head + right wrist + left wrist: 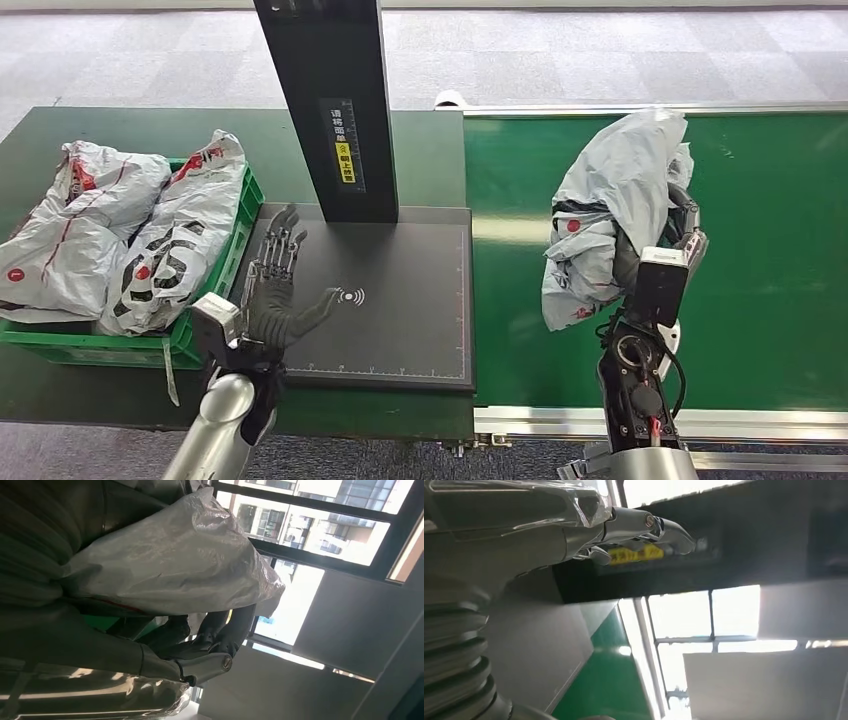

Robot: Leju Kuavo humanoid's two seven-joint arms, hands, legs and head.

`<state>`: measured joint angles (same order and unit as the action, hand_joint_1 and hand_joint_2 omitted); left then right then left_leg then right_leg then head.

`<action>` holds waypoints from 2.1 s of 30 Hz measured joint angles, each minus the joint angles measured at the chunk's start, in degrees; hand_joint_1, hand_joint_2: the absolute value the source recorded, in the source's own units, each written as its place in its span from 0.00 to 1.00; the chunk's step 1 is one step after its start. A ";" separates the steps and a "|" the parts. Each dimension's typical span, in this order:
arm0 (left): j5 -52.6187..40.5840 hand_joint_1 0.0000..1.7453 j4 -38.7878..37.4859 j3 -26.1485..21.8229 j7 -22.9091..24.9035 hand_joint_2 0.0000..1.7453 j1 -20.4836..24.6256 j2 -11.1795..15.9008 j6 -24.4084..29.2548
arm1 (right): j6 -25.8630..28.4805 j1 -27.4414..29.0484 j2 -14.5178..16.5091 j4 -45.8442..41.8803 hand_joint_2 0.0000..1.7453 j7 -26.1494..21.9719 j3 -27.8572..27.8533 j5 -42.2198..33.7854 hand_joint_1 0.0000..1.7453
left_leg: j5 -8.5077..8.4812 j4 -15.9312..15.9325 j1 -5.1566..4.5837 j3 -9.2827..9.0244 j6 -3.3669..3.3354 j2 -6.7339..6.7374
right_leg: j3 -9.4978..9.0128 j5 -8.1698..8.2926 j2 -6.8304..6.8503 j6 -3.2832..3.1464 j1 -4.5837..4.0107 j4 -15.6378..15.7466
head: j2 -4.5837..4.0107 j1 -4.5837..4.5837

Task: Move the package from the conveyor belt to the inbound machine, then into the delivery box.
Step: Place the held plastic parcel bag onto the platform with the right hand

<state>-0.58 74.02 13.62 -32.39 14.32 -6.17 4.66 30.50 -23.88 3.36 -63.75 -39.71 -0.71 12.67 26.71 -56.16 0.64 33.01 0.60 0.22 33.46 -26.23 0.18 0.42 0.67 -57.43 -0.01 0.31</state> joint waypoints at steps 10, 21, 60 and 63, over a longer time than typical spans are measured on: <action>5.84 0.00 1.59 -1.47 -2.31 1.00 1.05 -0.18 5.95 | -2.87 0.88 0.16 -4.95 1.00 0.91 11.71 11.01 1.00 | -0.01 0.01 0.02 -0.01 0.01 0.01 | 0.00 0.00 -0.01 -0.01 -0.02 -0.01 | -0.01 0.01; 6.43 0.00 1.60 -1.56 -2.29 1.00 1.65 -0.17 5.77 | -4.54 0.88 0.16 -5.38 1.00 2.90 18.92 13.65 1.00 | 0.00 0.00 0.00 0.01 0.00 -0.03 | 0.01 0.00 0.00 0.00 0.00 -0.01 | 0.00 -0.01; 9.62 0.00 -1.92 -2.05 -3.58 1.00 3.56 0.80 4.83 | -20.40 -24.66 7.16 31.77 1.00 20.56 50.56 49.10 0.98 | -0.03 0.01 0.02 -0.08 0.00 0.12 | 0.00 0.02 -0.14 -0.03 -0.03 -0.03 | 0.01 -0.01; 9.69 0.00 -2.58 -1.53 -3.80 1.00 4.12 0.89 4.31 | -20.47 -25.35 8.99 33.82 1.00 20.13 51.99 48.34 0.27 | -0.03 0.01 0.02 -0.07 0.00 0.13 | -0.01 0.02 -0.14 -0.03 -0.03 -0.03 | -0.01 -0.02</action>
<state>9.11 71.44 12.09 -36.20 18.44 -5.28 8.97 10.03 -49.23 12.35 -29.93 -19.58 51.28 61.01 26.68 -56.15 0.66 32.94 0.60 0.34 33.46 -26.21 0.04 0.40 0.65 -57.46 -0.01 0.30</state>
